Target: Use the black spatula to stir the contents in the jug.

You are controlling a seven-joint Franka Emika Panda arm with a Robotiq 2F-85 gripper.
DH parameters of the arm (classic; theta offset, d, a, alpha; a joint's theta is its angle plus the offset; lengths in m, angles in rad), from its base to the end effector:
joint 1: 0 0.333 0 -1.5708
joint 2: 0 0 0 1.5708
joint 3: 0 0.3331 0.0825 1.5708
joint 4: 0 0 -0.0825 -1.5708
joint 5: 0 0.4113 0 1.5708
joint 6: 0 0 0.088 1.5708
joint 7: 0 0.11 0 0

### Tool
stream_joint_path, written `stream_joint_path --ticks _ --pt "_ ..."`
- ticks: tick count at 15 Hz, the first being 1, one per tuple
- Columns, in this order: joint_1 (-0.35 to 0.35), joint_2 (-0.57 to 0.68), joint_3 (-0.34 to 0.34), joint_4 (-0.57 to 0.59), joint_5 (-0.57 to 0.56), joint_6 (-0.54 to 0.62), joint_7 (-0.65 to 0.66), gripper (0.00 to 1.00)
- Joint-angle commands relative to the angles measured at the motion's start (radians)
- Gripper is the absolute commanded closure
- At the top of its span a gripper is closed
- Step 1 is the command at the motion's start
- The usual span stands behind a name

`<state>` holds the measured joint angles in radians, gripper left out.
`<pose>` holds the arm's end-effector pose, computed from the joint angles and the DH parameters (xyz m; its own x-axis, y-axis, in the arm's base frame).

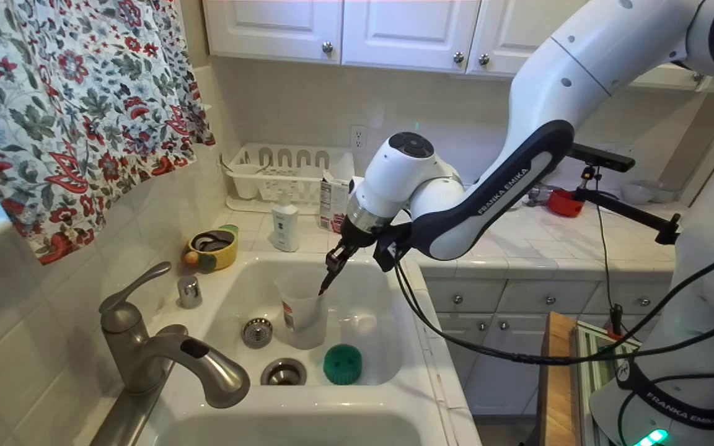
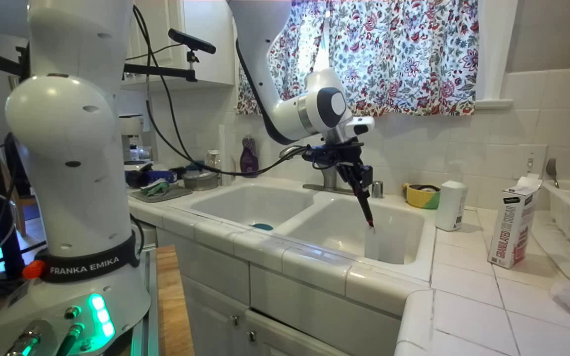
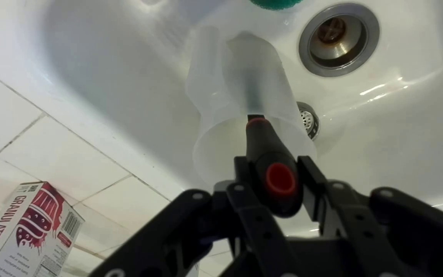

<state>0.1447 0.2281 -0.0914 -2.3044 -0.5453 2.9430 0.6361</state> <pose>0.5729 0.0643 0.2774 0.8997 -0.0399 0.4346 -0.0781 -0.9945 0.0702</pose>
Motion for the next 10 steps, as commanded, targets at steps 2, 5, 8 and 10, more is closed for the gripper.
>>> stream_joint_path --ticks 2,5,8,10 --pt "-0.065 0.014 0.05 0.088 0.127 -0.086 -0.139 0.9" --pt "-0.078 0.042 0.052 0.158 0.159 -0.112 -0.172 0.9" --pt "-0.087 0.077 0.066 0.216 0.189 -0.109 -0.196 0.9" --pt "-0.066 0.104 0.059 0.235 0.279 -0.077 -0.271 0.9"
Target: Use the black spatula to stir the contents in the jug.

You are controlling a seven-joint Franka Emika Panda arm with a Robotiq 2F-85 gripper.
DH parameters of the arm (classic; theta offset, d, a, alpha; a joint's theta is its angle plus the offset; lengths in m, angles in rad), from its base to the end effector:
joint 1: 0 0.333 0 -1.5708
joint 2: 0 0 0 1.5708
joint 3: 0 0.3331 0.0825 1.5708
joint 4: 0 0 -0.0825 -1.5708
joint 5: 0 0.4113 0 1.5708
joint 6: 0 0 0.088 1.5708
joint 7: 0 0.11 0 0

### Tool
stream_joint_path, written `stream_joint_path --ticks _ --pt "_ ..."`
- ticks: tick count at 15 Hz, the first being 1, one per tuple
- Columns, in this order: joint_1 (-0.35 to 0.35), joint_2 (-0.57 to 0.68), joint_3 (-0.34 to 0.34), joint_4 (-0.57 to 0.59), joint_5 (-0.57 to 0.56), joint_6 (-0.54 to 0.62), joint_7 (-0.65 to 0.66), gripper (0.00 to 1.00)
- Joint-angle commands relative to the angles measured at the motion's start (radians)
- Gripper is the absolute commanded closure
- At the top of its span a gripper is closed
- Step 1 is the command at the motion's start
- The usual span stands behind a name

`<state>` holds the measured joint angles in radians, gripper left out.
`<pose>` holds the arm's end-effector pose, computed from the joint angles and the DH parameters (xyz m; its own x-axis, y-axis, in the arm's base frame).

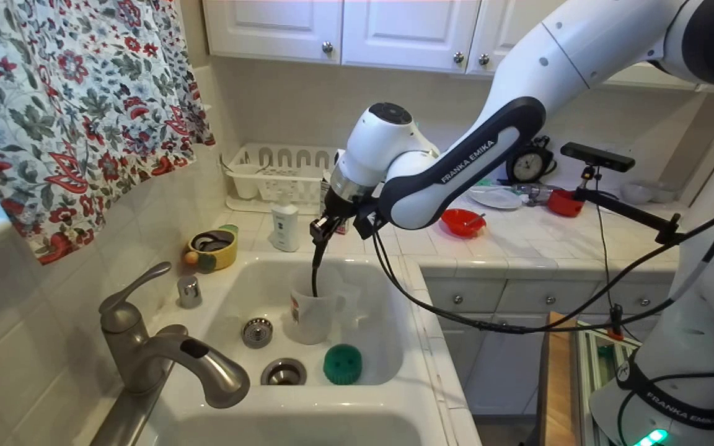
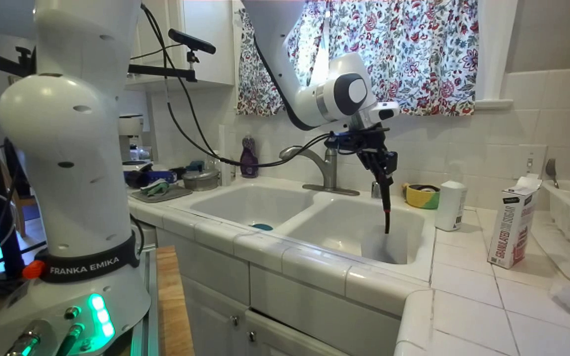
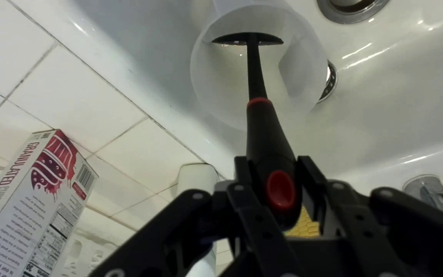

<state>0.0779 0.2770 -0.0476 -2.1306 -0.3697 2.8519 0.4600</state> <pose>0.6304 0.0392 0.3168 0.8876 -0.0693 0.4553 -0.1073 -0.9925 0.0581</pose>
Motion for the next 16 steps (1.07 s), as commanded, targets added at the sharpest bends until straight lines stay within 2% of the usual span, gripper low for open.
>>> stream_joint_path --ticks 1,5,8,11,14,16 --pt "0.0 0.066 0.024 0.069 0.136 0.017 -0.126 0.9" --pt "-0.022 0.08 0.079 0.072 0.271 -0.013 -0.257 0.9" --pt "-0.024 0.059 0.093 0.068 0.32 -0.081 -0.316 0.9" --pt "-0.002 0.043 0.049 0.082 0.278 -0.143 -0.298 0.9" --pt "0.018 0.059 0.002 0.112 0.23 -0.124 -0.255 0.9" --pt "0.031 0.084 -0.027 0.126 0.201 -0.058 -0.233 0.9"
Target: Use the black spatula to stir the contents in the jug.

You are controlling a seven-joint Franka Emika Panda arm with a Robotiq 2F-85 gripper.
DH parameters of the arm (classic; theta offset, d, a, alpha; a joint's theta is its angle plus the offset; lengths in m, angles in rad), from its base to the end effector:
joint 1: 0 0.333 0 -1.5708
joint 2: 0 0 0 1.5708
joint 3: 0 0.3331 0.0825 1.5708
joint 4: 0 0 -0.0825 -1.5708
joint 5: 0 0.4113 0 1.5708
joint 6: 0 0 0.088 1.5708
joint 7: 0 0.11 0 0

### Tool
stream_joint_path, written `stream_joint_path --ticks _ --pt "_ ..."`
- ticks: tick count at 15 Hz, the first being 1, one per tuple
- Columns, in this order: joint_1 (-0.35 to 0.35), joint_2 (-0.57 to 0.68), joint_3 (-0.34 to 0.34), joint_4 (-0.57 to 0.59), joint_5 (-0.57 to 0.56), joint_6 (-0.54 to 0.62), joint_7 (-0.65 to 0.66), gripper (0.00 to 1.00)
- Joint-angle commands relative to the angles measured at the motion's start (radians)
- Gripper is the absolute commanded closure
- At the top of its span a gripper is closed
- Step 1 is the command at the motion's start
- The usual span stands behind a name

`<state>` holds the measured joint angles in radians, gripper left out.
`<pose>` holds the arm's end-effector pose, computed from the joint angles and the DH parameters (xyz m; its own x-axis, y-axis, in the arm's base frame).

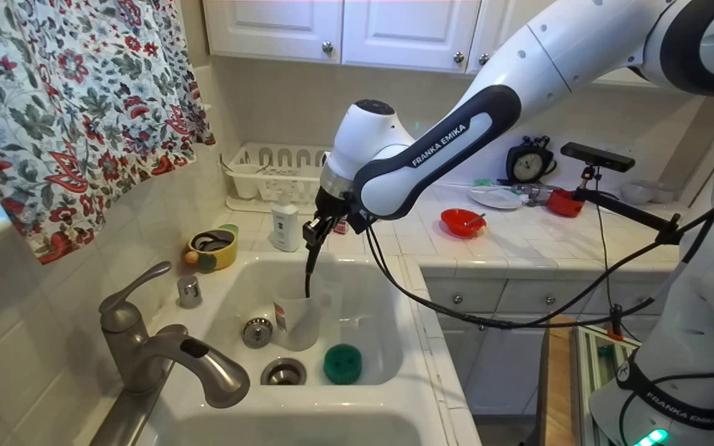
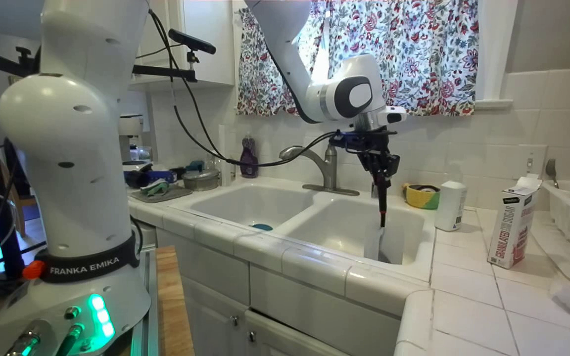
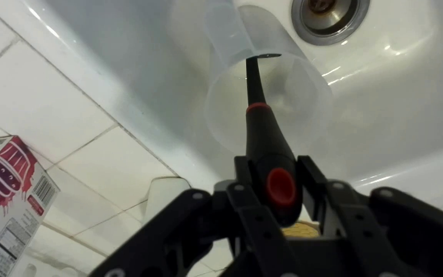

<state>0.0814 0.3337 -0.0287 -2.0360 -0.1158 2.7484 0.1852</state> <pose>0.6541 0.0399 0.3137 0.9268 -0.0242 0.3748 -0.0347 -0.9992 0.0213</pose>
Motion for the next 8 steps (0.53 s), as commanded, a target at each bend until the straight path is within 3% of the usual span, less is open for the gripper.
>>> stream_joint_path --ticks 1,5,8 --pt "0.025 0.034 -0.045 0.032 -0.045 0.068 0.037 0.9" --pt "-0.012 0.061 0.021 0.012 0.051 0.172 -0.039 0.9" --pt "-0.06 0.058 0.109 -0.004 0.136 0.131 -0.115 0.9"
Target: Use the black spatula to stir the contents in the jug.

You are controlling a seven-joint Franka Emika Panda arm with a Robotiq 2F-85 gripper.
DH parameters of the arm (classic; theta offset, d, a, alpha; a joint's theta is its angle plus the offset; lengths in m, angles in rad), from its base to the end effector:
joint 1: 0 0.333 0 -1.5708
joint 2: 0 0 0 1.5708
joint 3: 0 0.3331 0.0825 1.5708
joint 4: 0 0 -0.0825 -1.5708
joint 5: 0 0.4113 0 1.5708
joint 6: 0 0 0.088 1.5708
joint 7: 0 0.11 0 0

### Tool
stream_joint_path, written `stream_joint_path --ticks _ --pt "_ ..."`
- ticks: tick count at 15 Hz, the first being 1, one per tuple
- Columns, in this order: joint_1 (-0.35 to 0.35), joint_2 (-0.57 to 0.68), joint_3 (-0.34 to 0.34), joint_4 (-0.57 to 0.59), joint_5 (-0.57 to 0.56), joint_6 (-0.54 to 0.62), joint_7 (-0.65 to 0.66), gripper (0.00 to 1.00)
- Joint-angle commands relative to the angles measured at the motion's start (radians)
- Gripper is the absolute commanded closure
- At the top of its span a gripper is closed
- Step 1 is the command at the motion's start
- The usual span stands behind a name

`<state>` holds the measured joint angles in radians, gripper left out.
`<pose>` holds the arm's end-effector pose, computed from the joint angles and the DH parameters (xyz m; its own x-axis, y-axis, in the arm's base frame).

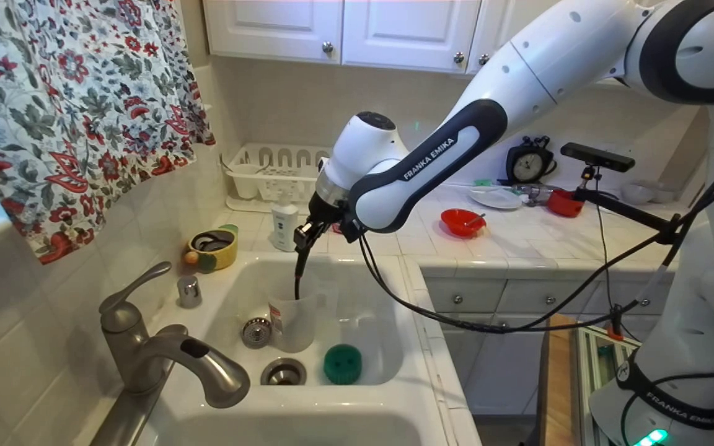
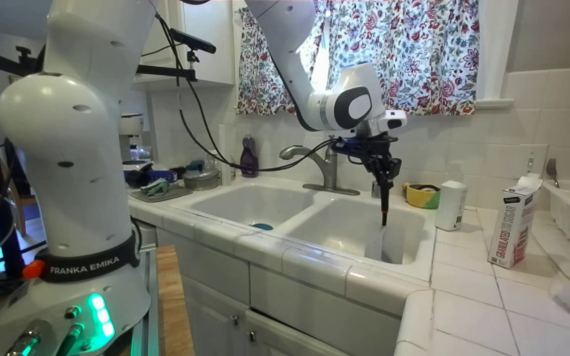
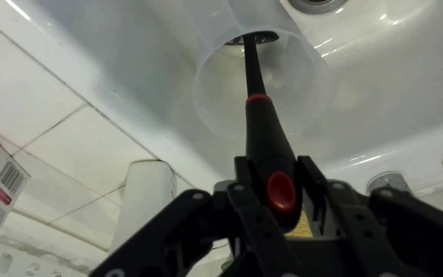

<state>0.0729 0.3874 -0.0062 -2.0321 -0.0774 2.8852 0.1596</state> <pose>0.6621 0.0489 0.2972 0.8928 -0.0237 0.4498 -0.0173 -0.9997 -0.0183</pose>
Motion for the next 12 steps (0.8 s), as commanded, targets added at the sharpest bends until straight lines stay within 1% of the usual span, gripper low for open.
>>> stream_joint_path --ticks 1,3,4,6,8,10,12 --pt "-0.078 -0.004 0.128 -0.01 0.135 -0.029 -0.133 0.9" --pt "-0.098 -0.02 0.155 -0.008 0.167 -0.092 -0.182 0.9" --pt "-0.098 -0.029 0.151 -0.005 0.168 -0.124 -0.192 0.9" --pt "-0.085 -0.052 0.124 0.003 0.144 -0.203 -0.19 0.9" --pt "-0.069 -0.065 0.091 0.019 0.115 -0.255 -0.167 0.9" --pt "-0.059 -0.062 0.067 0.029 0.097 -0.24 -0.143 0.9" --pt "-0.06 -0.049 0.061 0.03 0.106 -0.178 -0.15 0.9"
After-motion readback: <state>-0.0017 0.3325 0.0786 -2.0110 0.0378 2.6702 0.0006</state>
